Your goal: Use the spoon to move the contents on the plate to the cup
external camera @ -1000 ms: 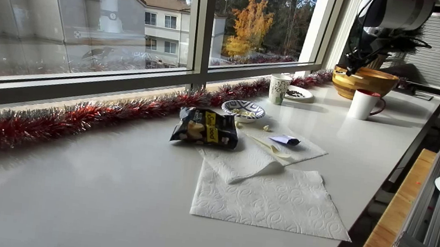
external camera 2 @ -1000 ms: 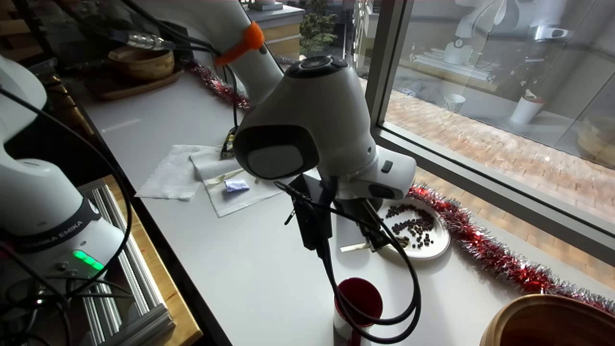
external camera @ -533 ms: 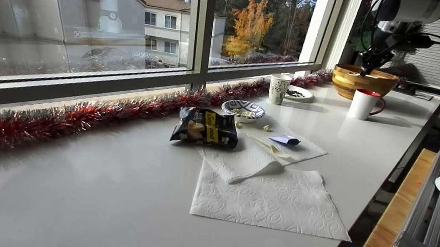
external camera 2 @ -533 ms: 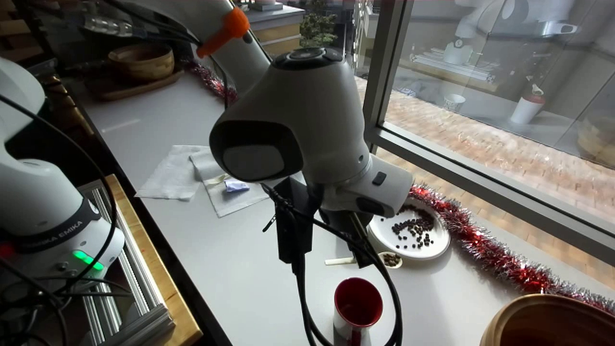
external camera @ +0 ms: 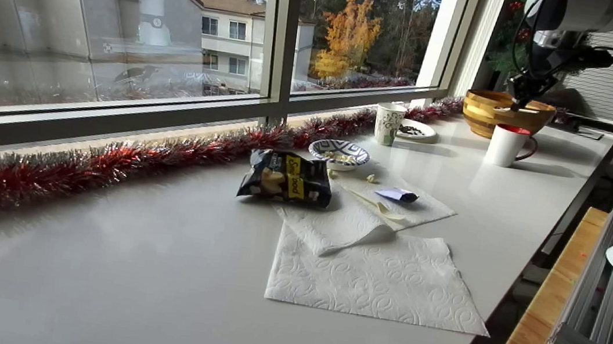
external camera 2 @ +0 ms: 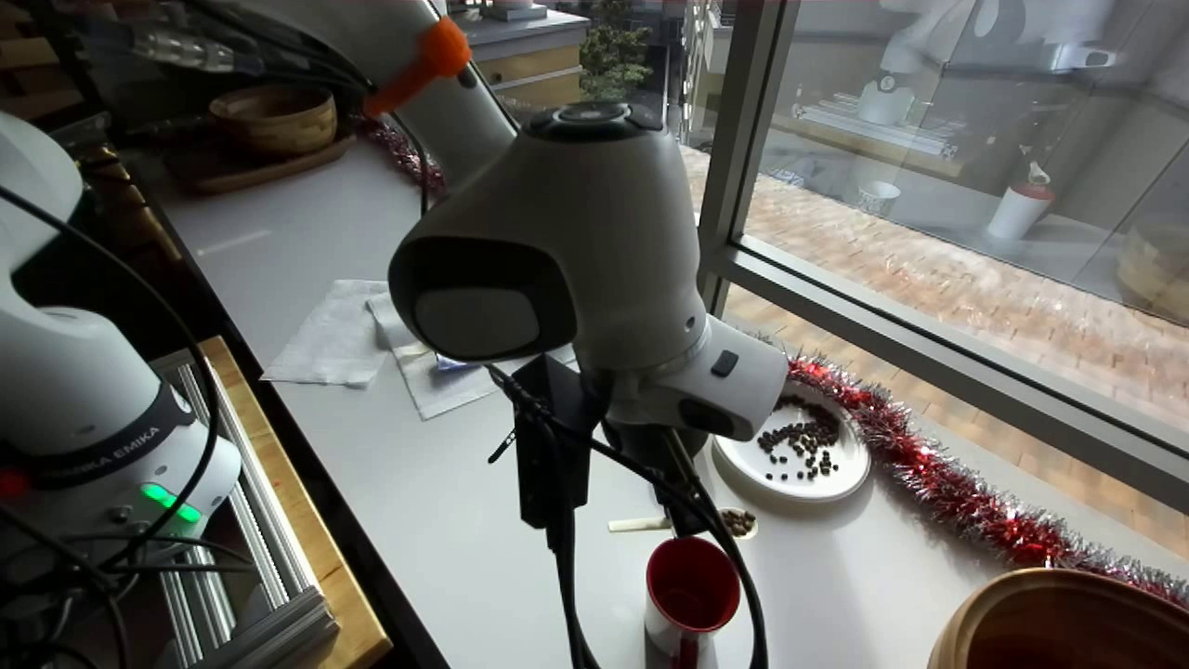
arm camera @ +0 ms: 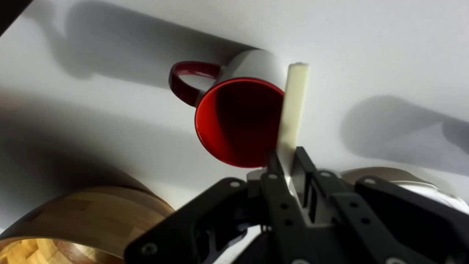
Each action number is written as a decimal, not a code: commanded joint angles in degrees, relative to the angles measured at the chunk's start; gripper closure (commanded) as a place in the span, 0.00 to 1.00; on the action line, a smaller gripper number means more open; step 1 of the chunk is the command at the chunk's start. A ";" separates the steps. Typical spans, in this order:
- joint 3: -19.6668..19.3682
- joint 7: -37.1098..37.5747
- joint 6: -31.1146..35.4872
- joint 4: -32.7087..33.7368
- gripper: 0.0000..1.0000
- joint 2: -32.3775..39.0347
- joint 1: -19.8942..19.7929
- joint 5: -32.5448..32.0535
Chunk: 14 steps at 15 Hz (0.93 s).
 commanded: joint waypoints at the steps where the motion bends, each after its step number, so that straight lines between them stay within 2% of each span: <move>1: -0.90 -0.05 -0.09 -0.03 0.97 -0.03 1.01 0.22; 14: -11.48 9.37 -0.32 -0.20 0.97 3.37 8.14 -11.37</move>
